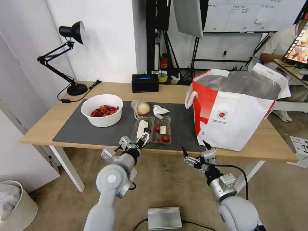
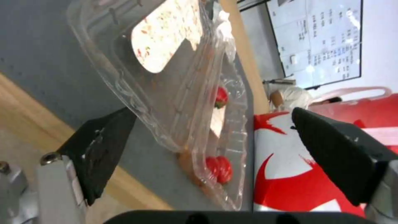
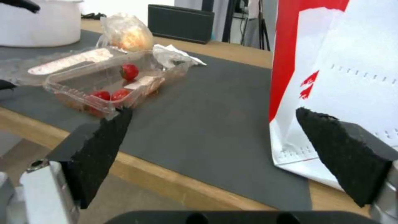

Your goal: Pick up the trash from the table and place it into the takeout bag.

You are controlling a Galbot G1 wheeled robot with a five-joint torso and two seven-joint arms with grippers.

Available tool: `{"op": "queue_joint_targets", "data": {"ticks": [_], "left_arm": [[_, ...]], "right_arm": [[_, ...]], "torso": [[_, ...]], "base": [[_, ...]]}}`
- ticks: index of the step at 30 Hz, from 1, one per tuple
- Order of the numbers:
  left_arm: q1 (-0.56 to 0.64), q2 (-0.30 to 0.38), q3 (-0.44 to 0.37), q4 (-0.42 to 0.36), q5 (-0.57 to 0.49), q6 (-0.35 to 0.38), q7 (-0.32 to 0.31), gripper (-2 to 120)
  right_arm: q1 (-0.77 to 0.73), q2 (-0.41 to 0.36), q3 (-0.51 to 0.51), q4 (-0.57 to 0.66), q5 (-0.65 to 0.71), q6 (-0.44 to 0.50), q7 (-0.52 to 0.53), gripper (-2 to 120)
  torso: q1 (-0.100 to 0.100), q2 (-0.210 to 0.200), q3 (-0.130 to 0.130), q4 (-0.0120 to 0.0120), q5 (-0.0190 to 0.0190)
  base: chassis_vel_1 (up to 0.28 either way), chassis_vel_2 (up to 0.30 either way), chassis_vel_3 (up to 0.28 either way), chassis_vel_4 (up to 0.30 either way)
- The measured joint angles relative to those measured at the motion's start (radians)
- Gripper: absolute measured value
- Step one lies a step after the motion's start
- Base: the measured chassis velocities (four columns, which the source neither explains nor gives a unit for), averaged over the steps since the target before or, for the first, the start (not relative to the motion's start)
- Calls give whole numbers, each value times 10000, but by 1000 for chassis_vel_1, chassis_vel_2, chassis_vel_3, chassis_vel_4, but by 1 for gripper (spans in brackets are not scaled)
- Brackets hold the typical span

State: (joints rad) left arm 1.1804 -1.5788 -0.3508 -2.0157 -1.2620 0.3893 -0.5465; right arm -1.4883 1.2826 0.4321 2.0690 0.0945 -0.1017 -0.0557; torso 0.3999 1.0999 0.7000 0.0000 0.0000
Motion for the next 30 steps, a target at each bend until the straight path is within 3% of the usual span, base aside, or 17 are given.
{"op": "queue_joint_targets", "data": {"ticks": [9,21,30], "left_arm": [[77,-59,2,-77,145,-435,320,100],[168,-72,49,-198,270,-651,964,100],[215,-126,120,-241,333,-670,1097,100]], "right_arm": [[-18,47,-53,-86,-31,111,3,100],[-42,71,-74,-67,-52,136,-7,100],[-128,85,-64,1,-70,157,-10,100]], "torso": [[0,0,0,0,0],[0,0,0,0,0],[0,0,0,0,0]], "base": [[0,0,0,0],[0,0,0,0],[0,0,0,0]]}}
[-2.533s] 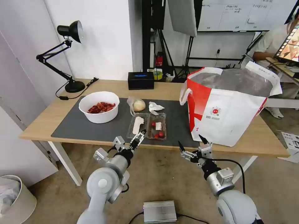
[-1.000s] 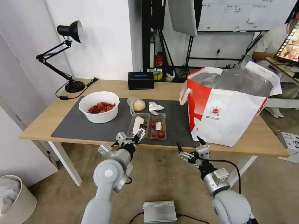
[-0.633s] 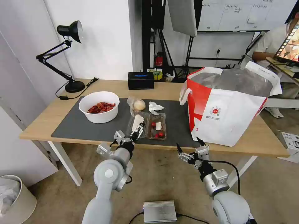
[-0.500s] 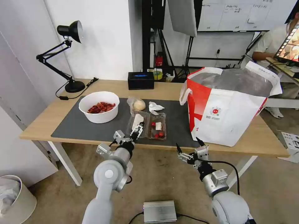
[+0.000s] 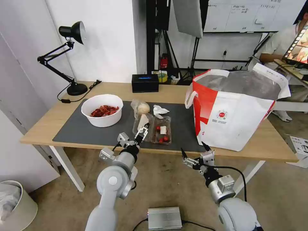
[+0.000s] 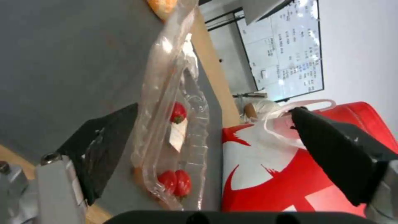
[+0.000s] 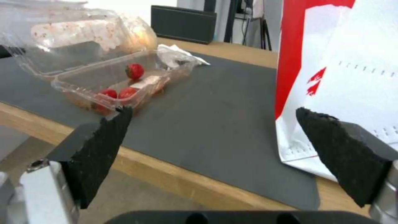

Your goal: Pick up the trash from the table and place it into the takeout bag.

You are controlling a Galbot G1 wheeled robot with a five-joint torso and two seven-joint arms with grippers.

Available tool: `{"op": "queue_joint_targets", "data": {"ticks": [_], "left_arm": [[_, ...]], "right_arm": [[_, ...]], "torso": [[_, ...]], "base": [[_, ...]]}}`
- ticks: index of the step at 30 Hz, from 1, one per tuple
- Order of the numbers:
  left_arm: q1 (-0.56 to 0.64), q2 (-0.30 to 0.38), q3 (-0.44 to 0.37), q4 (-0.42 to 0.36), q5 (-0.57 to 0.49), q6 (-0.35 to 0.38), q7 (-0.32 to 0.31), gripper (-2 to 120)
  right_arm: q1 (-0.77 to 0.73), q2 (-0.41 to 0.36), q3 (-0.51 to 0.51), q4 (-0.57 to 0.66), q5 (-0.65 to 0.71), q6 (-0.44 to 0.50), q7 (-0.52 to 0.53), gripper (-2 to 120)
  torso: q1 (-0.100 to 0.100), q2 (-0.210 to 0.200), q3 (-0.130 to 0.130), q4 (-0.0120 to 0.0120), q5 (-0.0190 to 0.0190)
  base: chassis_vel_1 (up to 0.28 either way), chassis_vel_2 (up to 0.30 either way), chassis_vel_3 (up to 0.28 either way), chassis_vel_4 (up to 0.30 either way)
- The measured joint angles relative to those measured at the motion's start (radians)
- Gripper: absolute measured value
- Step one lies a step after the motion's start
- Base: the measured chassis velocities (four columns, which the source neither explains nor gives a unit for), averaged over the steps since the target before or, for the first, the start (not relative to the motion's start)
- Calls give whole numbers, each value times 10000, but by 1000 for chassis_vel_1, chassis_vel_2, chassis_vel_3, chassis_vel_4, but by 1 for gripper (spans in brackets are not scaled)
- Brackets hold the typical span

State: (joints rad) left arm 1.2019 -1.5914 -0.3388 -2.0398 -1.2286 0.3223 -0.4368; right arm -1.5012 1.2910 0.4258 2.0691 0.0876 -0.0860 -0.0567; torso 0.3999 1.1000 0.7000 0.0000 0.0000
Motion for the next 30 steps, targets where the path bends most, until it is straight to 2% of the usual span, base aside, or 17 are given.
{"op": "queue_joint_targets", "data": {"ticks": [26,30], "left_arm": [[-37,-9,142,-85,58,-327,391,100],[84,-8,248,-126,104,-329,631,100]], "right_arm": [[-92,107,-28,12,-164,56,-16,100],[-139,108,-6,64,-166,63,-16,100]], "torso": [[0,0,0,0,1],[0,0,0,0,0]], "base": [[0,0,0,0],[0,0,0,0]]}}
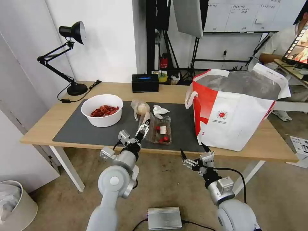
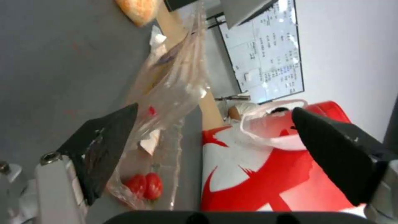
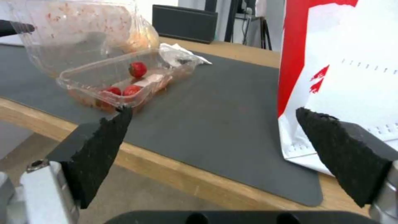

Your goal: Pick up the trash from the table and place it into the takeout bag.

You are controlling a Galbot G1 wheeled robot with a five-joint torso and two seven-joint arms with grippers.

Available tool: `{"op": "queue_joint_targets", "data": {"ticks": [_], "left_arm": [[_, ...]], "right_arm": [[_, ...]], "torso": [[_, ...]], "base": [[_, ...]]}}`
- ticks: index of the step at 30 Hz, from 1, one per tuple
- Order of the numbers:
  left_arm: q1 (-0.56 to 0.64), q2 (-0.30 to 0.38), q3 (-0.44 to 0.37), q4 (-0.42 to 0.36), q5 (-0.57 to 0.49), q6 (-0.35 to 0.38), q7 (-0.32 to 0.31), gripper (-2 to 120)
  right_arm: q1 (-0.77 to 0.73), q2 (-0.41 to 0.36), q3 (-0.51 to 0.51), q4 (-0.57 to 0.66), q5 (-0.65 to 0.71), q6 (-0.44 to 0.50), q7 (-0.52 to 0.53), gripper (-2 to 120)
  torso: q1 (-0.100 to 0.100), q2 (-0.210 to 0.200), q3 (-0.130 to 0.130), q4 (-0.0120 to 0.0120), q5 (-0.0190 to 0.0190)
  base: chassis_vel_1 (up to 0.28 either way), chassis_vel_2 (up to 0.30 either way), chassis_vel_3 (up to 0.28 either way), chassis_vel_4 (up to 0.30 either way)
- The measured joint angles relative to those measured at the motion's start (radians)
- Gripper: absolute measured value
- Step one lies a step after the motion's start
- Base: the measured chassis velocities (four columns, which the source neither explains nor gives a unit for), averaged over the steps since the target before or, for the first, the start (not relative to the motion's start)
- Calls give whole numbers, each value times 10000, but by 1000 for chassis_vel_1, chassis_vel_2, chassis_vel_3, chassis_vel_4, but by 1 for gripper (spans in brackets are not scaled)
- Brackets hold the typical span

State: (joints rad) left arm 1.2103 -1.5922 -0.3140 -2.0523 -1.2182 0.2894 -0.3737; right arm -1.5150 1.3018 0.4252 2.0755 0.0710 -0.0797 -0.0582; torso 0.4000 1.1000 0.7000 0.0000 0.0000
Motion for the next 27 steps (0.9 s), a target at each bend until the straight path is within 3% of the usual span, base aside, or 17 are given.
{"op": "queue_joint_targets", "data": {"ticks": [20,27], "left_arm": [[220,-13,693,-52,125,-195,668,100],[214,-12,769,-56,777,-201,787,100]], "right_arm": [[-414,94,241,373,-25,101,4,100],[-540,94,335,513,-26,111,4,100]], "torso": [[1,0,0,0,0],[0,0,0,0,0]], "base": [[0,0,0,0],[0,0,0,0]]}}
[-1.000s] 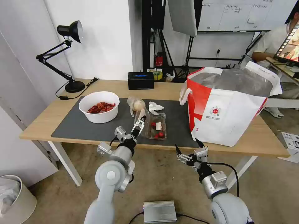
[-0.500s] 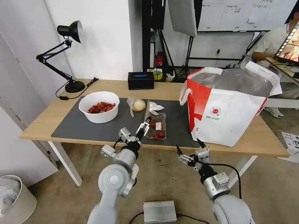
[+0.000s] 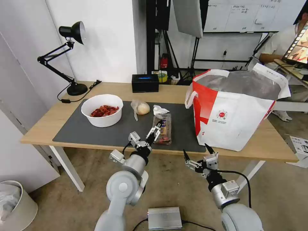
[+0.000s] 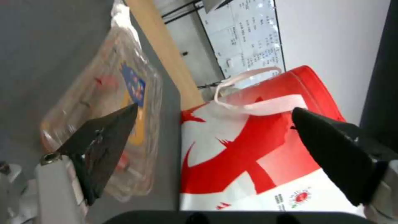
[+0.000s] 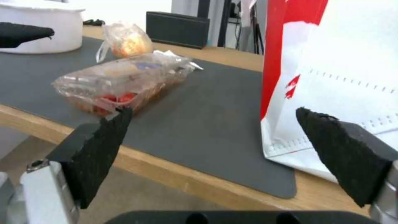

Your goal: Pick up the trash from the table and place it into the takeout bag.

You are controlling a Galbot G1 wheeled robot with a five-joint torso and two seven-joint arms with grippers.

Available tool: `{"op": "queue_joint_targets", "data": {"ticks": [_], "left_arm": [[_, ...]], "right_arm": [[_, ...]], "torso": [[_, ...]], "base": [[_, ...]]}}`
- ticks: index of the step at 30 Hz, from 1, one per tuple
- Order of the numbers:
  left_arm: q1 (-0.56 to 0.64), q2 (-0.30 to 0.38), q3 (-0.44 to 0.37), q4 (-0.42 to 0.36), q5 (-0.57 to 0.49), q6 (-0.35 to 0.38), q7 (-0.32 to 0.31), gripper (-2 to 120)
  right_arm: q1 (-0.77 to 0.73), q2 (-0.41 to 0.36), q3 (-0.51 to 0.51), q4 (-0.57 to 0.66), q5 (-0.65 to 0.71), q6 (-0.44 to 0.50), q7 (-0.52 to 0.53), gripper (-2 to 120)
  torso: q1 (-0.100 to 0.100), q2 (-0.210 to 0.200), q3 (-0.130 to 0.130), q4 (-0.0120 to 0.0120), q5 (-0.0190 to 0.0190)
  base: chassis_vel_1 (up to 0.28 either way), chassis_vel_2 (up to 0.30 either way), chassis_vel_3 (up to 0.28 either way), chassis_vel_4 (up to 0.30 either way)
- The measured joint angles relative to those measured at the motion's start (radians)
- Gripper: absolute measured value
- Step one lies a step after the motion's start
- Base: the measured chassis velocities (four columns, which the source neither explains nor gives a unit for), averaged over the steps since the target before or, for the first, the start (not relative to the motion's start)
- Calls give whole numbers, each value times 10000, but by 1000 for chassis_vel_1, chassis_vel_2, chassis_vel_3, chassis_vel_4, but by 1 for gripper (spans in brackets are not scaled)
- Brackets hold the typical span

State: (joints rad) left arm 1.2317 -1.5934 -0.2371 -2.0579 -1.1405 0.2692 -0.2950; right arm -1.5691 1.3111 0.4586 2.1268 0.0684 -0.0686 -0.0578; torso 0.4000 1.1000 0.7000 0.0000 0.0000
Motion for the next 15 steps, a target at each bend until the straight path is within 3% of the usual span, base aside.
{"op": "queue_joint_targets", "data": {"ticks": [5,7,12,15], "left_arm": [[-355,290,102,172,975,108,654,99],[-626,793,312,405,1968,110,1346,90],[-935,1588,546,694,2910,-2,2134,79],[-1211,2346,774,967,3902,-35,2836,64]], "right_arm": [[-37,-122,100,92,39,5,0,100],[-67,-173,153,155,57,5,1,100],[-119,-187,203,206,67,5,1,100],[-150,-196,252,218,71,2,1,100]], "torso": [[0,0,0,-1,1],[0,0,0,-1,-1],[0,0,0,0,-2],[0,0,0,0,-2]], "base": [[0,0,0,0],[0,0,0,0],[0,0,0,0],[0,0,0,0]]}}
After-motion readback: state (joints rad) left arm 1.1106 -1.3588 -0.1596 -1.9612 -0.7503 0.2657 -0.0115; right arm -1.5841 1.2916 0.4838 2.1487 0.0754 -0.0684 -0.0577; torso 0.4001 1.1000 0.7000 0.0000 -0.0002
